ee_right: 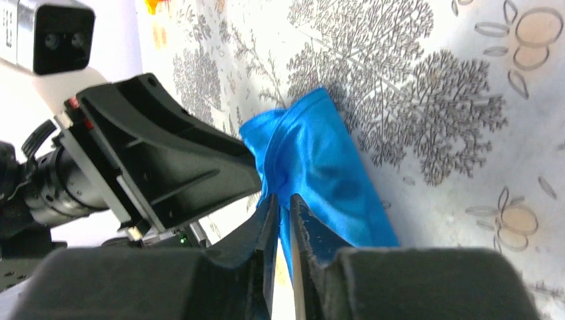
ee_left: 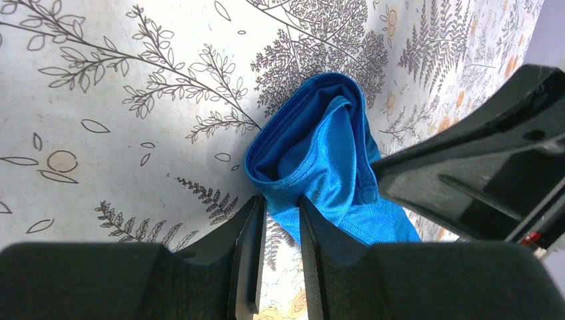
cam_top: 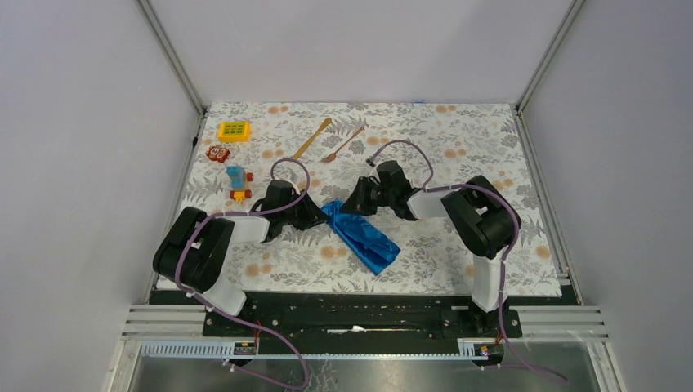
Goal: Fold the napkin into a case and place the utensils inside
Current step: Grasp the top corner of the smaller rectangle folded napkin from the folded napkin.
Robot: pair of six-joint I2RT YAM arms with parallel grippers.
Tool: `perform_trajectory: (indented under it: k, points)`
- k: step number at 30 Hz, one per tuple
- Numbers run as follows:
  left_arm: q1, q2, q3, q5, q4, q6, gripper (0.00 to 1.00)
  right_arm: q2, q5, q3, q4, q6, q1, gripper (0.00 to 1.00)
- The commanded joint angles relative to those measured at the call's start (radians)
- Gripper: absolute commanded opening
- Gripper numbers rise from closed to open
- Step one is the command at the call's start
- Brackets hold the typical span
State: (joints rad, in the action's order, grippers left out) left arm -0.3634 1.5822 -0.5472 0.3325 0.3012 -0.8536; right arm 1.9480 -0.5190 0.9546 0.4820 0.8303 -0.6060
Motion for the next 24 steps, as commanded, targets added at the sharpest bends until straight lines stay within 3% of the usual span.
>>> perform_trajectory:
  k: [1, 9, 14, 19, 24]
  points:
    - [0.004, -0.005, 0.024, -0.041, -0.072, 0.035, 0.31, 0.062, -0.032, 0.067, 0.033, 0.005, -0.010, 0.17]
    - [0.004, 0.015, 0.032, -0.043, -0.050, 0.031, 0.30, 0.171, -0.058, 0.136, 0.137, 0.093, -0.089, 0.12]
    - [0.004, 0.031, 0.021, -0.049, -0.034, 0.028, 0.31, 0.170, -0.019, 0.079, 0.213, 0.146, -0.086, 0.16]
    - [0.010, -0.105, 0.059, -0.057, -0.092, 0.029, 0.46, 0.145, -0.049, 0.001, 0.242, 0.149, -0.019, 0.20]
    - [0.043, -0.192, 0.058, -0.050, -0.154, 0.035, 0.47, 0.107, -0.062, -0.021, 0.247, 0.137, -0.018, 0.26]
